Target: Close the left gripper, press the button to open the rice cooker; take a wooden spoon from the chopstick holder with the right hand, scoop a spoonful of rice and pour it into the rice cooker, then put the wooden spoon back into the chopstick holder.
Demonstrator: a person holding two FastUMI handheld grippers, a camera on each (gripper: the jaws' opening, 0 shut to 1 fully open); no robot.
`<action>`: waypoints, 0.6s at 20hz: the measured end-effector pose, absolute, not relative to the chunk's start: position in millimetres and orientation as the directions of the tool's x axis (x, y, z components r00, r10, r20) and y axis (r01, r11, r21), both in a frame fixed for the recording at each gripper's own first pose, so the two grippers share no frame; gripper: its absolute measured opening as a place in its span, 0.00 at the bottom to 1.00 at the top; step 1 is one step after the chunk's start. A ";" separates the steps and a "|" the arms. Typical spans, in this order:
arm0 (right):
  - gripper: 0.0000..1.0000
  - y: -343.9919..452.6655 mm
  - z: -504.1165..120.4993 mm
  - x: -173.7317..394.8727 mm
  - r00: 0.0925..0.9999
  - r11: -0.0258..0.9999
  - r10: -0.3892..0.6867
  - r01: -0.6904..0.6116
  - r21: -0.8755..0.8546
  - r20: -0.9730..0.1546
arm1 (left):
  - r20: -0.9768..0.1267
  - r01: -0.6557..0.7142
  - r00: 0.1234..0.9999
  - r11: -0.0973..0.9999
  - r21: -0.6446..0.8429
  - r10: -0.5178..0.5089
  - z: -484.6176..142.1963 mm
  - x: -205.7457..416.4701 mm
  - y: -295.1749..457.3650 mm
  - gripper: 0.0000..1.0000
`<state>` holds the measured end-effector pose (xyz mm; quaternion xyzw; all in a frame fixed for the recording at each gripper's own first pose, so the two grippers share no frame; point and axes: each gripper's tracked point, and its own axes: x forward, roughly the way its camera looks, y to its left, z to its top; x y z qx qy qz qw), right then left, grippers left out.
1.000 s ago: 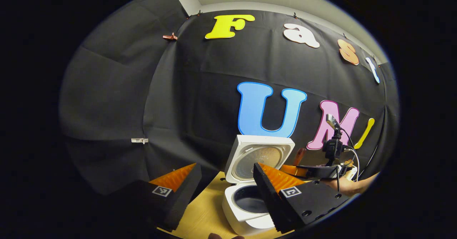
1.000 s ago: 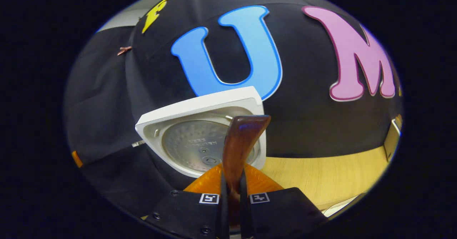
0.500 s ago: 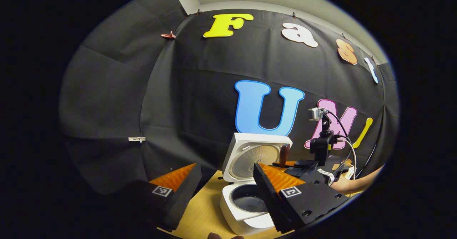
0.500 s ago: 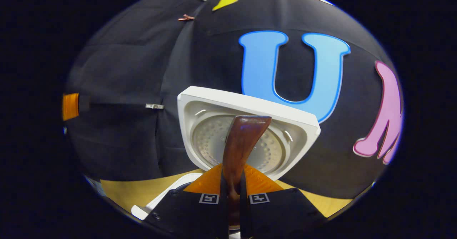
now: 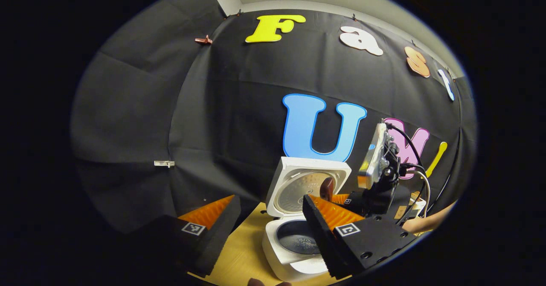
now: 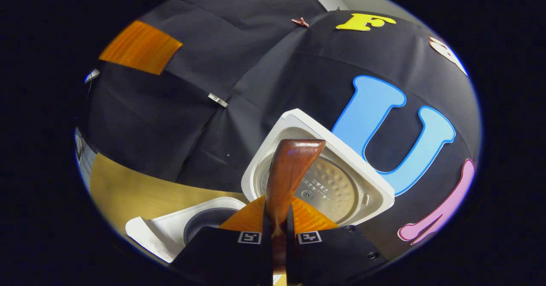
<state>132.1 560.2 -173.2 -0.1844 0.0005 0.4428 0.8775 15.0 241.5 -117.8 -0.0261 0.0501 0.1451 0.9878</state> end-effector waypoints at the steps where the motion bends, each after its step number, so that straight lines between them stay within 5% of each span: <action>1: 0.16 559.2 -171.2 133.2 0.608 0.562 0.776 -0.787 -0.256 -0.167 | -0.105 -0.293 0.952 0.956 -0.037 0.287 -116.0 13.9 240.9 0.95; 6: 0.16 541.5 -173.6 150.4 0.621 0.659 0.752 -0.703 0.268 -0.219 | -0.100 -0.305 0.948 0.952 -0.026 0.301 -112.2 6.7 237.3 0.94; 12: 0.16 495.3 -172.5 167.6 0.654 0.550 0.730 -0.388 0.739 -0.200 | -0.099 -0.305 0.948 0.952 -0.017 0.301 -107.7 4.0 221.8 0.94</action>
